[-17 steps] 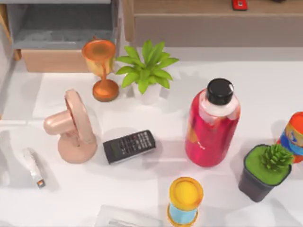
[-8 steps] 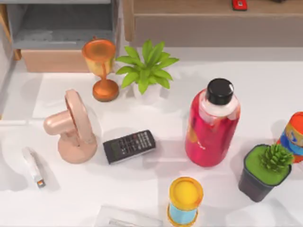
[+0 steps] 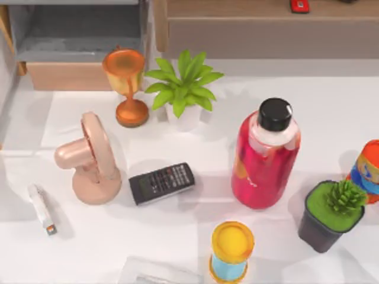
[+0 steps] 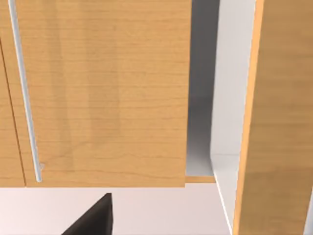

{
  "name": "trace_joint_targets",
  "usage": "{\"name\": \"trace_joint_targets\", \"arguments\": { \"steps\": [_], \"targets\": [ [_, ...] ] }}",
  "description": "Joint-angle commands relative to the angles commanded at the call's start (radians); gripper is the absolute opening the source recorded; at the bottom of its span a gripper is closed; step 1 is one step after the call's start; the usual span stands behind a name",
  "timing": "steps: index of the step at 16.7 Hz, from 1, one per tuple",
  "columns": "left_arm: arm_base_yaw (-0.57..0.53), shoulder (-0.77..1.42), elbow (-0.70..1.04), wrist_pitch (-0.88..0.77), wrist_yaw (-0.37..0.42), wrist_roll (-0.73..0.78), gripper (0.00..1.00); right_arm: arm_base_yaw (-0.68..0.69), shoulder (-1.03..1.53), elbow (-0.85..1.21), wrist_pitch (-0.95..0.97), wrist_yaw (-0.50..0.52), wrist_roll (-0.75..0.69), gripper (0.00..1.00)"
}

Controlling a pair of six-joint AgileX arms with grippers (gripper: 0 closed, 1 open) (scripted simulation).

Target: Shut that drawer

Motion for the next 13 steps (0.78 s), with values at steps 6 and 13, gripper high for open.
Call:
{"name": "trace_joint_targets", "arguments": {
  "steps": [6,13],
  "targets": [
    [0.000,0.000,0.000,0.000,0.000,0.000,0.70,0.000,0.000,0.000,0.000,0.000,0.000,1.00],
    [0.000,0.000,0.000,0.000,0.000,0.000,0.17,0.000,0.000,0.000,0.000,0.000,0.000,1.00]
  ]
}}
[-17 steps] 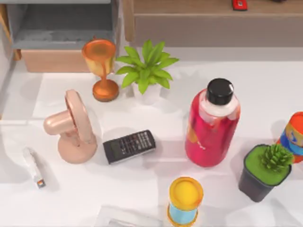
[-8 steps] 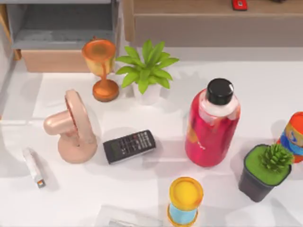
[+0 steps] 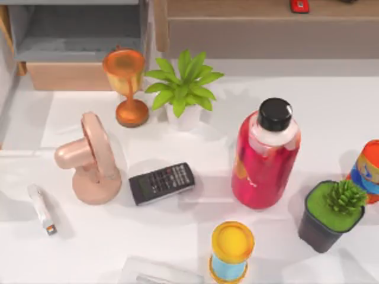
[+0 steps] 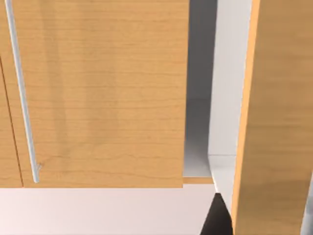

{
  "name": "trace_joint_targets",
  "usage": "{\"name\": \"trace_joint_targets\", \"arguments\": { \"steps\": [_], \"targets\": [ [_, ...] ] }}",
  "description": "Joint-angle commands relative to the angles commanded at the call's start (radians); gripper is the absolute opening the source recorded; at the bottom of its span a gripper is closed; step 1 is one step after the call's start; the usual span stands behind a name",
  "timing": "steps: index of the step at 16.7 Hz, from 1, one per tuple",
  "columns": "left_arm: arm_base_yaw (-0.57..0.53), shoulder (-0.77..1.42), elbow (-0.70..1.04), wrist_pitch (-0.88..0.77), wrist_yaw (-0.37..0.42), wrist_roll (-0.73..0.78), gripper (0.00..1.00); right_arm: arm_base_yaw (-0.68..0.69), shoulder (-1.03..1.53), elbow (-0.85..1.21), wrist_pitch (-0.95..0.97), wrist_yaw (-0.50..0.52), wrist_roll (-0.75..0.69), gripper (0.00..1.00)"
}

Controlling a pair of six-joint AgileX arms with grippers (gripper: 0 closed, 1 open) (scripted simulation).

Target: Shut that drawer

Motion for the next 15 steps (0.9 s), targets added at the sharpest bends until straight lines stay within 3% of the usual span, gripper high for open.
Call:
{"name": "trace_joint_targets", "arguments": {
  "steps": [2,3,12,15],
  "targets": [
    [0.000,0.000,0.000,0.000,0.000,0.000,0.02,0.000,0.000,0.000,0.000,0.000,0.000,1.00],
    [0.000,0.000,0.000,0.000,0.000,0.000,0.00,0.000,0.000,0.000,0.000,0.000,0.000,1.00],
    [0.001,0.013,0.002,-0.011,-0.003,-0.003,0.00,0.000,0.000,0.000,0.000,0.000,0.000,1.00],
    [-0.035,0.046,0.071,-0.051,-0.043,-0.003,0.00,0.000,0.000,0.000,0.000,0.000,0.000,1.00]
  ]
}}
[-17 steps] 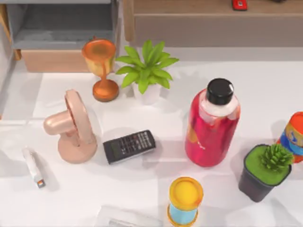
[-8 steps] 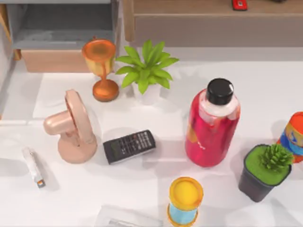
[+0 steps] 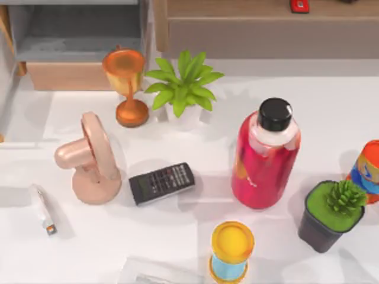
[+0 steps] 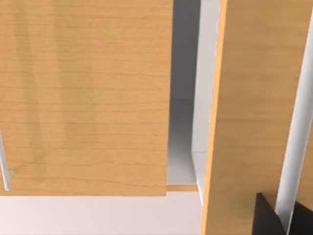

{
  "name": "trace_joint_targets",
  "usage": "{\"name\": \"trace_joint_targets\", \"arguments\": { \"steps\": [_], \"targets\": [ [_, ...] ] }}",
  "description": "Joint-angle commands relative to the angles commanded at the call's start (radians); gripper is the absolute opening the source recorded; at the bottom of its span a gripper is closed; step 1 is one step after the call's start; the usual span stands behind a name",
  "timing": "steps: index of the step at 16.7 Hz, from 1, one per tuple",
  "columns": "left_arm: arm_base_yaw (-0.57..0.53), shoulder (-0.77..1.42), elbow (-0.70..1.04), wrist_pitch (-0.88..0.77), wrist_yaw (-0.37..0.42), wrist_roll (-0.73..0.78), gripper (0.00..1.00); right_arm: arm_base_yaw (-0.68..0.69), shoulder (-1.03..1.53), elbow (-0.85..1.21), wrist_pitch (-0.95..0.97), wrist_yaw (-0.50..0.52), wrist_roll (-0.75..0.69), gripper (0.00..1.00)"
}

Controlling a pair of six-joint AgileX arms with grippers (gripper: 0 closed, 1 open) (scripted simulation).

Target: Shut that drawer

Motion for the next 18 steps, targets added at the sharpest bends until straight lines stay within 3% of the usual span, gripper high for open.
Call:
{"name": "trace_joint_targets", "arguments": {
  "steps": [4,11,18],
  "targets": [
    [-0.074,0.049,0.133,-0.070,-0.068,-0.004,0.00,0.000,0.000,0.000,0.000,0.000,0.000,1.00],
    [-0.082,0.065,0.159,-0.093,-0.083,-0.006,0.00,0.000,0.000,0.000,0.000,0.000,0.000,1.00],
    [-0.158,0.155,0.367,-0.204,-0.155,-0.010,0.00,0.000,0.000,0.000,0.000,0.000,0.000,1.00]
  ]
}}
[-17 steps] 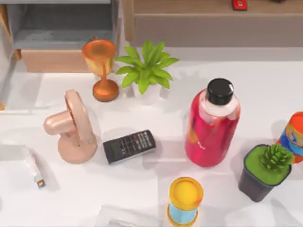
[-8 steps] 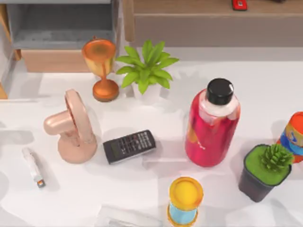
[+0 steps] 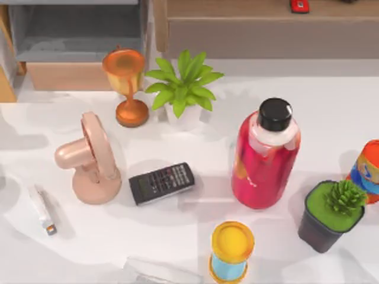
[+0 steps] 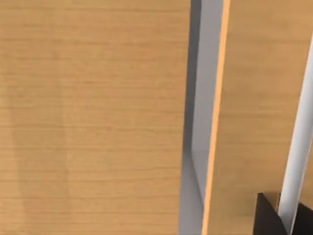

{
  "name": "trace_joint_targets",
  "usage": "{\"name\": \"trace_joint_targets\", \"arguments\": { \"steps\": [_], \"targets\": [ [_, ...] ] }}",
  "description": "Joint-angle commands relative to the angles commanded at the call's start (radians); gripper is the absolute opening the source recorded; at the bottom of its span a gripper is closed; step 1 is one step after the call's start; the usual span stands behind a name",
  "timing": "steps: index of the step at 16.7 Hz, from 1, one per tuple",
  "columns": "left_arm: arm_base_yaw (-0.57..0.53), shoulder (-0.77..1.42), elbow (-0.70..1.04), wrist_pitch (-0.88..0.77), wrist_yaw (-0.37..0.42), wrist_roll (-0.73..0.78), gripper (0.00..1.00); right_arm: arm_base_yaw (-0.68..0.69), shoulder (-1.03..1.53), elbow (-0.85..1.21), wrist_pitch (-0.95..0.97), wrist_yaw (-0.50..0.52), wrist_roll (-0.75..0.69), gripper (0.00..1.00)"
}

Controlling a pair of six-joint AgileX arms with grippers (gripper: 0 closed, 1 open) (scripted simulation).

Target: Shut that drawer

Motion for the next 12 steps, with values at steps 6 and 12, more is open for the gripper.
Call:
{"name": "trace_joint_targets", "arguments": {
  "steps": [6,12],
  "targets": [
    [-0.005,0.011,0.022,-0.018,-0.009,-0.002,0.00,0.000,0.000,0.000,0.000,0.000,0.000,1.00],
    [-0.044,0.089,0.213,-0.103,-0.048,-0.002,0.00,0.000,0.000,0.000,0.000,0.000,0.000,1.00]
  ]
}}
